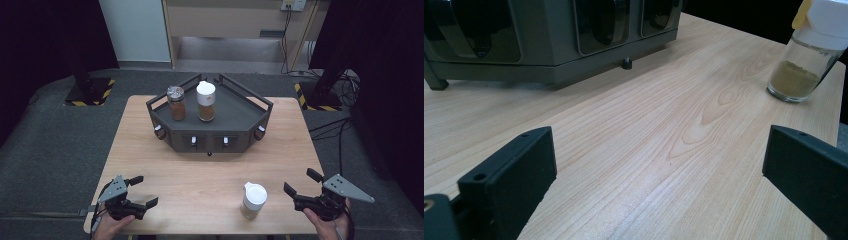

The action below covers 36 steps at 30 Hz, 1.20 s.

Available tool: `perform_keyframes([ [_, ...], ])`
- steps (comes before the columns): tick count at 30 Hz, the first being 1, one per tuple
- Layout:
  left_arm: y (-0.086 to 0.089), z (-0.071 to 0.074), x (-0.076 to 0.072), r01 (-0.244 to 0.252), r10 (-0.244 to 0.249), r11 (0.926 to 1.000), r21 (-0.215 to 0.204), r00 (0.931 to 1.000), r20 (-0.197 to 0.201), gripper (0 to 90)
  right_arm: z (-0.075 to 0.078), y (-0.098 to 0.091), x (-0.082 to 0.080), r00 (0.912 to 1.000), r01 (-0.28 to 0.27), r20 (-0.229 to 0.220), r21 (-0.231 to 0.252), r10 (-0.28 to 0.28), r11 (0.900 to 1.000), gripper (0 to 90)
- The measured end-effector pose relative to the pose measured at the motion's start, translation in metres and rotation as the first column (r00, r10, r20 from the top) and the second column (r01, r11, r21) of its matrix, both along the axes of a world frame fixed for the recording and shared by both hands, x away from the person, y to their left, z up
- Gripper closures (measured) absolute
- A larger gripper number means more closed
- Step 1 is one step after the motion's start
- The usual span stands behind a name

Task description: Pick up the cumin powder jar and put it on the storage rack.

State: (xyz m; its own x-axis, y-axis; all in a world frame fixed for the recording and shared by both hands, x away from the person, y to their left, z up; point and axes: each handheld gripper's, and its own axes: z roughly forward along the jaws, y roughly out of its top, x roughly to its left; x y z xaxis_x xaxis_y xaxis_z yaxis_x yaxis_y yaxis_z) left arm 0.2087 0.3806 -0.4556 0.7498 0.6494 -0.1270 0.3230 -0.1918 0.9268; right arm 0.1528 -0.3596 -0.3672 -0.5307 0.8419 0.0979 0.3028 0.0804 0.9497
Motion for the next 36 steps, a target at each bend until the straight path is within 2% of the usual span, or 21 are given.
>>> perform_keyframes([
  [8,0.0,0.0,0.0,0.003,-0.003,1.0,0.007,1.0,0.001,0.0,0.024,0.016,-0.003,0.9941,-0.107,0.013,-0.038,0.107,0.9935,5.2],
  [13,0.0,0.0,0.0,0.003,-0.003,1.0,0.004,1.0,0.002,0.0,0.028,0.026,-0.001,0.9886,-0.15,-0.001,-0.056,0.15,0.987,5.2],
  [28,0.0,0.0,-0.001,-0.002,0.002,1.0,0.006,1.0,0.007,0.2,0.02,0.049,0.01,0.9709,-0.236,-0.069,-0.116,0.229,0.9648,5.8],
  [31,0.0,0.0,-0.001,-0.003,0.003,1.0,0.004,1.0,0.007,0.2,0.018,0.056,0.012,0.9679,-0.248,-0.077,-0.15,0.239,0.9569,6.0],
  [36,0.0,0.0,-0.002,-0.001,0.001,1.0,0.005,1.0,0.009,0.3,0.013,0.062,0.016,0.9626,-0.266,-0.095,-0.156,0.254,0.9513,6.1],
])
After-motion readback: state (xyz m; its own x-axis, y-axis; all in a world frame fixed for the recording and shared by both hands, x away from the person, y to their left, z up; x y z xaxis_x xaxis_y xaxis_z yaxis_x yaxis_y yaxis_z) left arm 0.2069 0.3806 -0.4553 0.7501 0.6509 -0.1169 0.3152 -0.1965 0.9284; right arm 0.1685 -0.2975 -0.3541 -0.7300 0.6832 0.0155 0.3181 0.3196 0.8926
